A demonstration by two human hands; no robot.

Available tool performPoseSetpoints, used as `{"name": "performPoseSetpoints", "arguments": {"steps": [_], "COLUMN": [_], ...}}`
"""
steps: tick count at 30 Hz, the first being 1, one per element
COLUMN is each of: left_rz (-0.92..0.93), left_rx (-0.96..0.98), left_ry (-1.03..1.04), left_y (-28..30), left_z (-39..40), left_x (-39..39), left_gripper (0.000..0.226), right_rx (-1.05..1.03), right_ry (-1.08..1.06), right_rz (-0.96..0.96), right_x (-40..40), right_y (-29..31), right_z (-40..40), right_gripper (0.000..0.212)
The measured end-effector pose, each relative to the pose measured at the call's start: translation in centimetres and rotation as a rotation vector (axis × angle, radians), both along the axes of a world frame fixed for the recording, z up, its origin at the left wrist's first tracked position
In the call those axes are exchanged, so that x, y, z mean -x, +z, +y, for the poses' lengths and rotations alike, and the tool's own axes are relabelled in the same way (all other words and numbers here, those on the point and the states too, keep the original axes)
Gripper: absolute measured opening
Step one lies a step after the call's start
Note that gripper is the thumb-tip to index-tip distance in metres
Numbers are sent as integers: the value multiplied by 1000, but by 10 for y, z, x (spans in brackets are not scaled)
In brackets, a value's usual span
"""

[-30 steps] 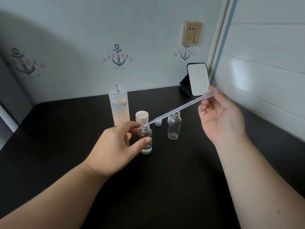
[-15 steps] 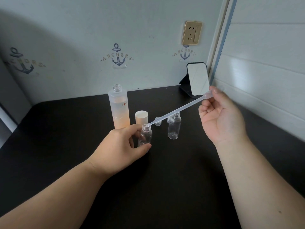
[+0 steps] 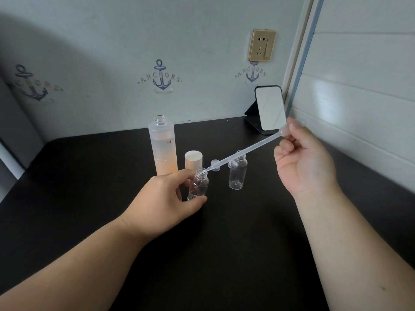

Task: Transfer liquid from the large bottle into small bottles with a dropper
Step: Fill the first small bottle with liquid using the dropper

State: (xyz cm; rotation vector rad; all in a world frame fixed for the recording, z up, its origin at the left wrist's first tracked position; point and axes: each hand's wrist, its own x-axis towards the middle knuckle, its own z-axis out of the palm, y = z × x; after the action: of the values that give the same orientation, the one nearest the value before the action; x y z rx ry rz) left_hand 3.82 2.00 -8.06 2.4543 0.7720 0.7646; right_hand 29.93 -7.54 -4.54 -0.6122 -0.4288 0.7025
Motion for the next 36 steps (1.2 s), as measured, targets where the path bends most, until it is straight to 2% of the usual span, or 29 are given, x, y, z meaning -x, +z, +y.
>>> {"name": "performPoseSetpoints", "arguments": {"steps": [6, 13, 15, 20, 22, 23, 26, 29, 32, 36], "left_rz": [-15, 6, 6, 2, -54, -115, -371, -506, -557, -466], "left_rx": [-13, 29, 55, 80, 74, 68, 50, 7, 112, 284], "left_ry": [-7, 6, 8, 6, 15, 24, 98, 289, 403, 341], "left_y": [0, -3, -4, -5, -4, -3, 1, 2, 0, -5], "left_z": [-1, 3, 4, 5, 3, 3, 0, 4, 14, 26], "left_x": [0, 0, -2, -1, 1, 3, 8, 10, 9, 2], "left_gripper": [35, 27, 27, 52, 62, 58, 33, 17, 37, 58], "right_rx": [17, 18, 11, 21, 21, 20, 21, 20, 11, 6], "right_ry": [-24, -7, 5, 3, -2, -2, -2, -7, 4, 11], "right_rz": [-5, 39, 56, 87, 94, 97, 94, 104, 113, 98], "right_x": [1, 2, 2, 1, 1, 1, 2, 2, 2, 2], "right_y": [2, 1, 1, 0, 0, 1, 1, 1, 0, -1], "right_z": [-1, -1, -1, -1, -1, -1, -2, -3, -2, 0], "right_gripper": [17, 5, 10, 11, 10, 11, 19, 17, 16, 10]}}
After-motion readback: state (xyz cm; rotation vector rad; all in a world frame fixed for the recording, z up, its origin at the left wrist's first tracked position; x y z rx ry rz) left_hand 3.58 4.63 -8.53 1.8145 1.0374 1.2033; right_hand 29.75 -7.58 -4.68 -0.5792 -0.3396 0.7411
